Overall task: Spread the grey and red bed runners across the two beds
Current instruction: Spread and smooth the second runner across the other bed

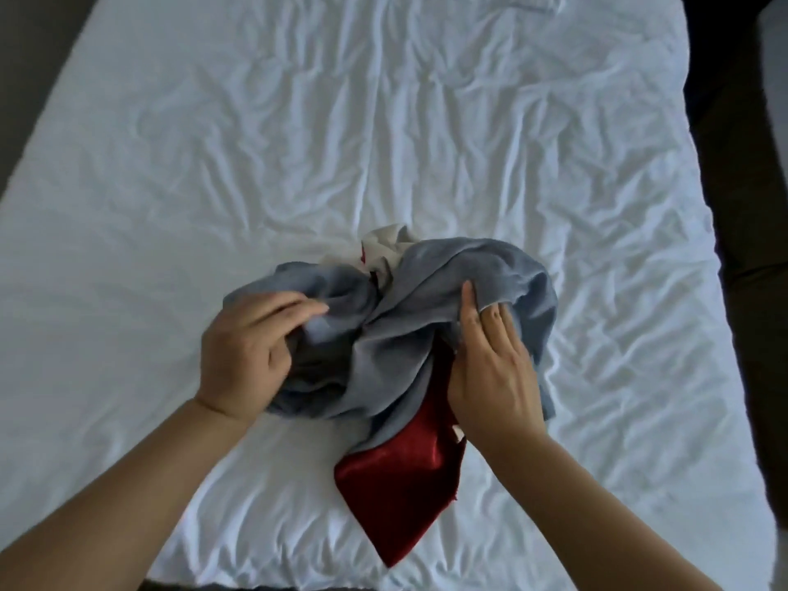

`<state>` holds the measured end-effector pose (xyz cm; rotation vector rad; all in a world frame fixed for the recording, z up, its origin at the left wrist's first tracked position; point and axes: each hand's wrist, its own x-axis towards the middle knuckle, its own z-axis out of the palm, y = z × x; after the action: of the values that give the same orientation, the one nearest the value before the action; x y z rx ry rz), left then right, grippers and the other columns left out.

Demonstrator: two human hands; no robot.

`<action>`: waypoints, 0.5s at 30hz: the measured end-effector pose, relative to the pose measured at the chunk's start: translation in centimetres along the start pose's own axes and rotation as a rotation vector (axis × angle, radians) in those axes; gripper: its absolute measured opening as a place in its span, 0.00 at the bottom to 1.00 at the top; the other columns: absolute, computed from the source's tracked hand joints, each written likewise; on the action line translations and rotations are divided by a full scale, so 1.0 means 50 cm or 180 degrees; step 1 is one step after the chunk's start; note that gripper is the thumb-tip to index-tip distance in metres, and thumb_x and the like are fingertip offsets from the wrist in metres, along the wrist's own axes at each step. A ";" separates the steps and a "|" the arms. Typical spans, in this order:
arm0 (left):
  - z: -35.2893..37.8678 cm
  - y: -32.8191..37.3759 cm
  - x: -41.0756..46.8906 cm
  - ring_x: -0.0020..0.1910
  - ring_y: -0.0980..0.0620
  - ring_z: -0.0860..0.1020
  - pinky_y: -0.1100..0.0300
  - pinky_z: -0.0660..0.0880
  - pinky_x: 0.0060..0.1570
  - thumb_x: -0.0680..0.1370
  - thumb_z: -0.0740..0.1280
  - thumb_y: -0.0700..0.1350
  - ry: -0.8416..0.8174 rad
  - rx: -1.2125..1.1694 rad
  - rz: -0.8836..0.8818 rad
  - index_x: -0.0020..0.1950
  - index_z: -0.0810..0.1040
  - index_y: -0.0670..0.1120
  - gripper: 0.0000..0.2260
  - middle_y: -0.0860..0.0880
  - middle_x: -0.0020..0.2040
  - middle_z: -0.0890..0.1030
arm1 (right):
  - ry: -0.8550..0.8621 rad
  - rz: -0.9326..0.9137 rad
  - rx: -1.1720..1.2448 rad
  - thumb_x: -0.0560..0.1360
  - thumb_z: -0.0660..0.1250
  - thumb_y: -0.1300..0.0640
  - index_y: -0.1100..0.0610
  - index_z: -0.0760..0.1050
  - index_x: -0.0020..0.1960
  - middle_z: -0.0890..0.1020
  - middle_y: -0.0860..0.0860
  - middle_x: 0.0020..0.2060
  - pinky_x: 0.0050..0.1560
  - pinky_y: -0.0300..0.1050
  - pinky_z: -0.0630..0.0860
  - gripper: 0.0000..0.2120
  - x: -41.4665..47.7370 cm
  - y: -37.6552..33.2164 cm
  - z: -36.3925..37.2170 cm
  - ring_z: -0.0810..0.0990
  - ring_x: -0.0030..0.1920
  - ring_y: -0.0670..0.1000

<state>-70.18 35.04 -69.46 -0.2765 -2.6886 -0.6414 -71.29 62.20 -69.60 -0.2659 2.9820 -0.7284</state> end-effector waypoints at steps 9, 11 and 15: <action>-0.030 0.001 0.209 0.70 0.40 0.69 0.45 0.64 0.61 0.78 0.66 0.41 0.0206 0.1295 0.0035 0.73 0.73 0.55 0.23 0.50 0.72 0.73 | 0.0140 0.0209 0.0173 0.82 0.59 0.53 0.41 0.28 0.78 0.48 0.54 0.82 0.80 0.59 0.46 0.42 0.098 -0.055 -0.050 0.45 0.82 0.57; 0.005 0.042 0.146 0.71 0.39 0.71 0.42 0.65 0.63 0.80 0.67 0.45 -0.0014 0.1049 0.0496 0.73 0.75 0.55 0.21 0.48 0.74 0.73 | -0.0127 0.0169 0.0089 0.81 0.60 0.50 0.40 0.30 0.79 0.52 0.51 0.82 0.79 0.61 0.47 0.43 0.048 -0.062 -0.022 0.48 0.82 0.57; 0.079 0.108 -0.032 0.78 0.45 0.64 0.43 0.63 0.66 0.81 0.63 0.55 -0.0649 0.0624 0.1081 0.78 0.66 0.60 0.25 0.51 0.80 0.64 | -0.0502 -0.0171 -0.0309 0.79 0.62 0.46 0.42 0.58 0.80 0.61 0.49 0.80 0.77 0.67 0.51 0.31 -0.068 -0.052 0.045 0.55 0.80 0.60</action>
<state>-68.45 41.45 -71.22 -0.7597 -2.7713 -0.2579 -67.33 59.54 -70.32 -0.3907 2.8735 -0.5404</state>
